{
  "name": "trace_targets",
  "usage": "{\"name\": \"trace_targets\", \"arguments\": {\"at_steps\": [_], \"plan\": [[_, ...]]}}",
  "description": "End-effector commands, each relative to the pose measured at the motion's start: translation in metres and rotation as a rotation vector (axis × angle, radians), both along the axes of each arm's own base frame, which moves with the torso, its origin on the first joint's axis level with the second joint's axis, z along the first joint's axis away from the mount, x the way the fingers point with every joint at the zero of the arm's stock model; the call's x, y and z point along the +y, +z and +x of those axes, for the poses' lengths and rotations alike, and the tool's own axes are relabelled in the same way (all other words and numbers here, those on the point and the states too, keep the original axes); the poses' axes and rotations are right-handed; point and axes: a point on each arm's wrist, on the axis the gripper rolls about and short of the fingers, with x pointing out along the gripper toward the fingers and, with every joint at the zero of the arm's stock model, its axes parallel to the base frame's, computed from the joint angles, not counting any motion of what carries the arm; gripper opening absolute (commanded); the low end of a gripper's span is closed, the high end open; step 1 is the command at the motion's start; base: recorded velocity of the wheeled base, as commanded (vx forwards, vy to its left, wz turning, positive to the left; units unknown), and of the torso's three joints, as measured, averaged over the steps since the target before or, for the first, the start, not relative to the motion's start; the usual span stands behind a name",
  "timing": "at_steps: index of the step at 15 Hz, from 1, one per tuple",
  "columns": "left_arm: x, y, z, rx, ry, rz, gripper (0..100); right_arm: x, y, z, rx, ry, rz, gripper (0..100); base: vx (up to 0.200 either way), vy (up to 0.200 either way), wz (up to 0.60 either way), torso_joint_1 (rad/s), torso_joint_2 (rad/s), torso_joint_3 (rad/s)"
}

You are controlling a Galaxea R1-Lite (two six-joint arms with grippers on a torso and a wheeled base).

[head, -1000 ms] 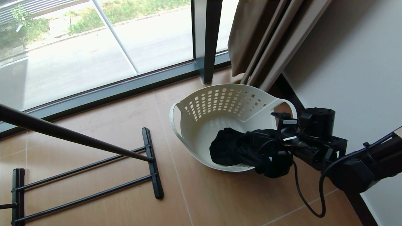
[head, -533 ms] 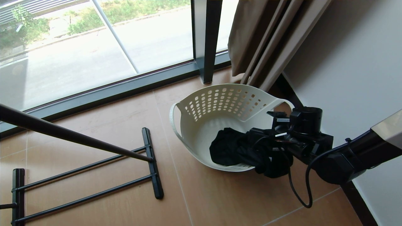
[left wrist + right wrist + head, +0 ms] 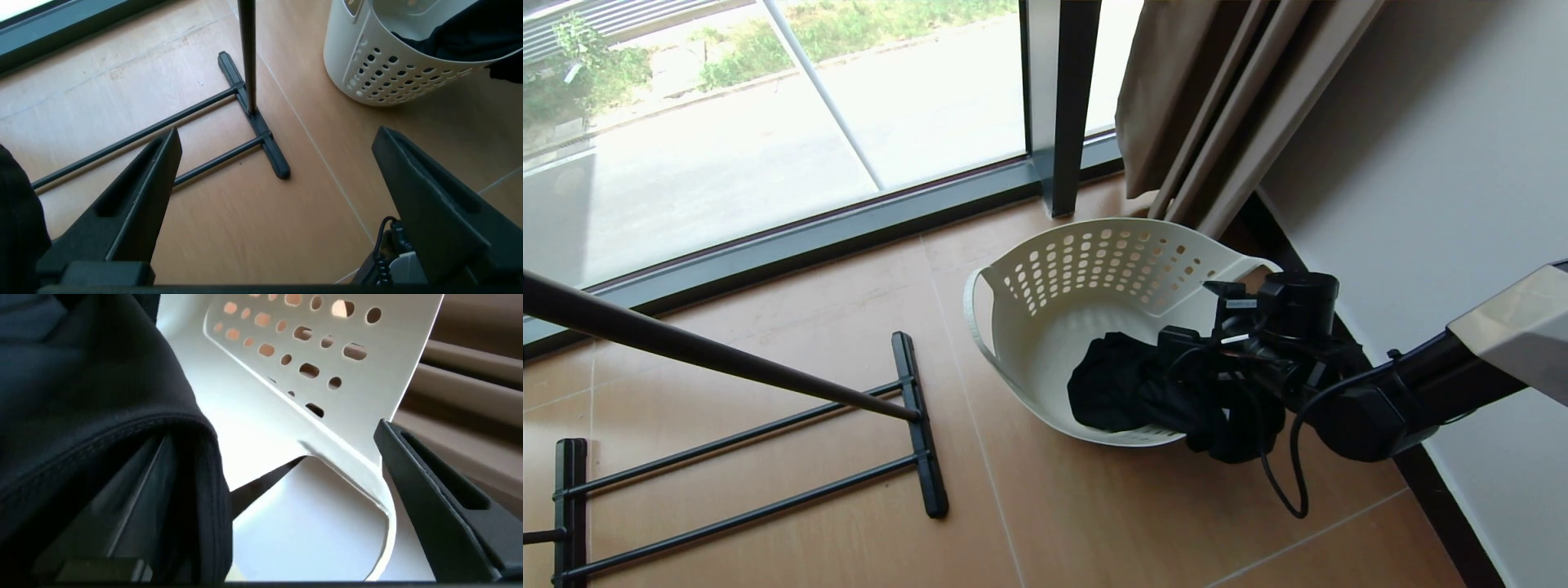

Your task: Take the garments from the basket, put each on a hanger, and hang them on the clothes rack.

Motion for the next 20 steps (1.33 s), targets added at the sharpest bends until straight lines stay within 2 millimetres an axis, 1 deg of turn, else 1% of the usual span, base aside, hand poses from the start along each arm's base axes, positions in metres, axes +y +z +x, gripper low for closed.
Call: {"name": "trace_targets", "arguments": {"at_steps": [1, 3, 4, 9, 10, 11, 12, 13, 15, 16, 17, 18, 19, 20], "plan": [[0.000, 0.000, 0.000, 0.000, 0.000, 0.000, 100, 0.001, -0.003, 0.002, 0.003, 0.002, -0.004, 100, 0.000, 0.000, 0.00, 0.000, 0.00, 0.000], [0.000, 0.000, 0.000, 0.000, 0.000, 0.000, 100, 0.002, -0.003, 0.002, 0.004, 0.005, -0.009, 100, 0.000, 0.000, 0.00, 0.000, 0.00, 0.000], [0.000, 0.000, 0.000, 0.000, 0.000, 0.000, 100, 0.002, -0.003, 0.002, 0.004, 0.006, -0.008, 0, 0.000, 0.000, 0.00, 0.000, 0.00, 0.000], [0.000, 0.000, 0.000, 0.000, 0.000, 0.000, 100, 0.002, 0.000, -0.001, 0.000, 0.008, -0.002, 0, 0.000, 0.000, 0.00, 0.000, 0.00, 0.000], [0.000, 0.000, 0.000, 0.000, 0.000, 0.000, 100, 0.001, 0.006, -0.004, -0.014, 0.008, 0.003, 0, 0.000, 0.000, 0.00, 0.000, 0.00, 0.000], [0.000, 0.000, 0.000, 0.000, 0.000, 0.000, 100, -0.002, 0.018, -0.011, -0.036, 0.006, 0.013, 0, 0.000, 0.000, 0.00, 0.000, 0.00, 0.000], [0.000, 0.000, 0.000, 0.000, 0.000, 0.000, 100, -0.004, 0.026, -0.018, -0.047, 0.006, 0.019, 0, 0.000, 0.000, 0.00, 0.000, 0.00, 0.000], [0.000, 0.000, 0.000, 0.000, 0.000, 0.000, 100, -0.008, 0.036, -0.033, -0.060, 0.006, 0.028, 0, 0.000, 0.000, 0.00, 0.000, 0.00, 0.000], [0.000, 0.000, 0.000, 0.000, 0.000, 0.000, 100, -0.011, 0.062, -0.068, -0.102, 0.006, 0.076, 0, 0.000, 0.000, 0.00, 0.000, 0.00, 0.000], [0.000, 0.000, 0.000, -0.002, 0.000, 0.000, 100, -0.016, 0.075, -0.083, -0.132, 0.000, 0.098, 0, 0.000, 0.000, 0.00, 0.000, 0.00, 0.000], [0.000, 0.000, 0.000, 0.000, 0.000, 0.000, 100, -0.020, 0.084, -0.094, -0.153, 0.000, 0.109, 0, 0.000, 0.000, 0.00, 0.000, 0.00, 0.000], [0.000, 0.000, 0.000, 0.000, 0.000, 0.000, 100, -0.027, 0.096, -0.110, -0.183, -0.002, 0.126, 0, 0.000, 0.000, 0.00, 0.000, 0.00, 0.000], [0.000, 0.000, 0.000, 0.000, 0.000, 0.000, 100, -0.037, 0.111, -0.134, -0.210, -0.003, 0.146, 0, 0.000, 0.000, 0.00, 0.000, 0.00, 0.000], [0.000, 0.000, 0.000, 0.000, 0.000, 0.000, 100, -0.043, 0.120, -0.149, -0.224, -0.004, 0.165, 0, 0.000, 0.000, 0.00, 0.000, 0.00, 0.000]]}}
